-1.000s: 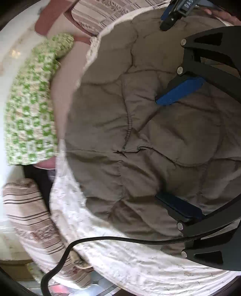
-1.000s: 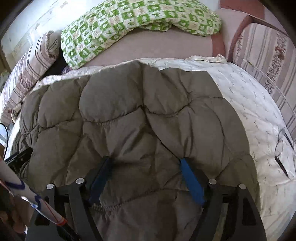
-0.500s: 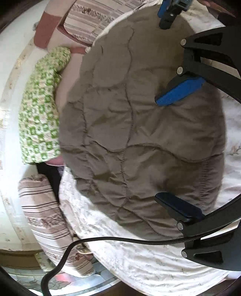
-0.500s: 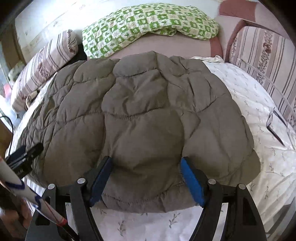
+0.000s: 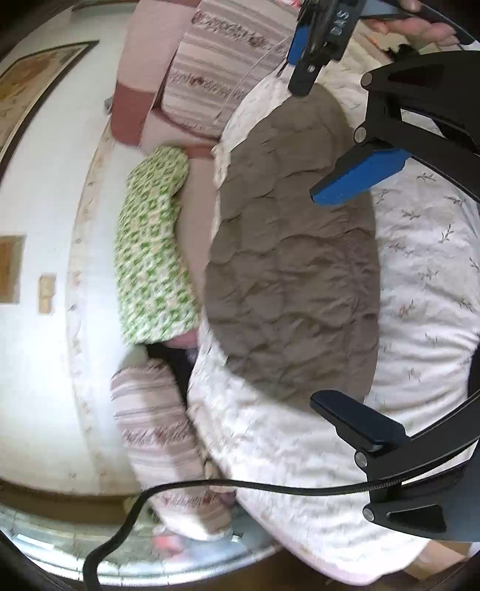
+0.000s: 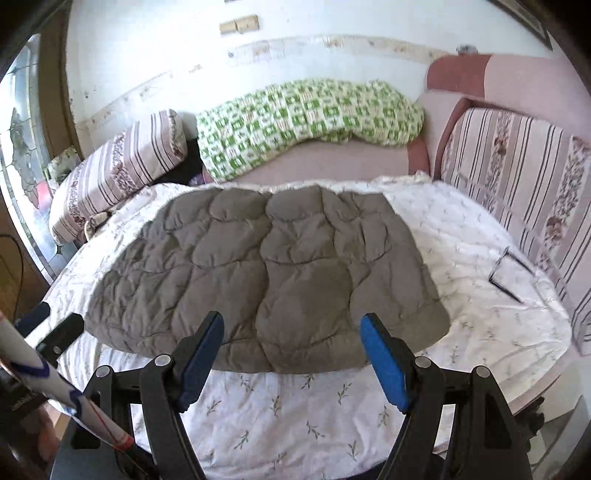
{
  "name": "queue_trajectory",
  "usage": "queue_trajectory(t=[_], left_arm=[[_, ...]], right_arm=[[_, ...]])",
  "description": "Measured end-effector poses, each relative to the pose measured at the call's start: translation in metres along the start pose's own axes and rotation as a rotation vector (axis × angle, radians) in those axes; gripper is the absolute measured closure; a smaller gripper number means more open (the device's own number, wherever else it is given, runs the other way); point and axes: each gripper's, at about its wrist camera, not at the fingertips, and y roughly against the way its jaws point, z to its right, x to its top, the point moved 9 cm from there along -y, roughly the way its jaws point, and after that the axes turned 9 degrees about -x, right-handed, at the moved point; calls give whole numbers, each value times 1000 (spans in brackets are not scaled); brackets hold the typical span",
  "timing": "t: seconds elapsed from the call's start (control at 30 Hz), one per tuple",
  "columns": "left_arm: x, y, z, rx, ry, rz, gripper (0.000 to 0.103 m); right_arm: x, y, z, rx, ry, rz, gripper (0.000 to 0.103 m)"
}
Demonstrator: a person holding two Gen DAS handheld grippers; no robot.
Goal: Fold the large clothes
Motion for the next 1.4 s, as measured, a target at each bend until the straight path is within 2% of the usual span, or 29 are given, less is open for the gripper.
queue_trajectory(t=[0.13, 0.2, 0.4, 0.5, 0.63, 0.73, 0.87, 0.97, 1.17, 1.4], left_arm=[[29, 39, -7, 106, 1, 66, 0], [42, 54, -9, 154, -3, 75, 0], [54, 86, -7, 208, -3, 107, 0], [42, 82, -8, 235, -12, 85, 0], [22, 71, -4, 192, 8, 3, 0], [17, 72, 0, 201, -17, -5, 0], [21, 78, 3, 218, -35, 2, 0], [19, 76, 1, 223, -35, -1, 0], [7, 61, -5, 200, 2, -64, 0], [3, 55, -8, 195, 3, -78, 0]], right_arm=[[27, 49, -7, 35, 25, 111, 22], [40, 74, -8, 49, 24, 164, 20], [54, 125, -7, 37, 13, 270, 9], [46, 127, -13, -16, 22, 262, 5], [22, 121, -29, -75, 59, 245, 5], [10, 119, -46, -37, 92, 227, 5], [13, 132, -55, -43, 110, 283, 5], [15, 136, -55, -44, 99, 307, 0], [11, 117, -56, -53, 90, 237, 0], [10, 112, -60, -59, 101, 231, 0]])
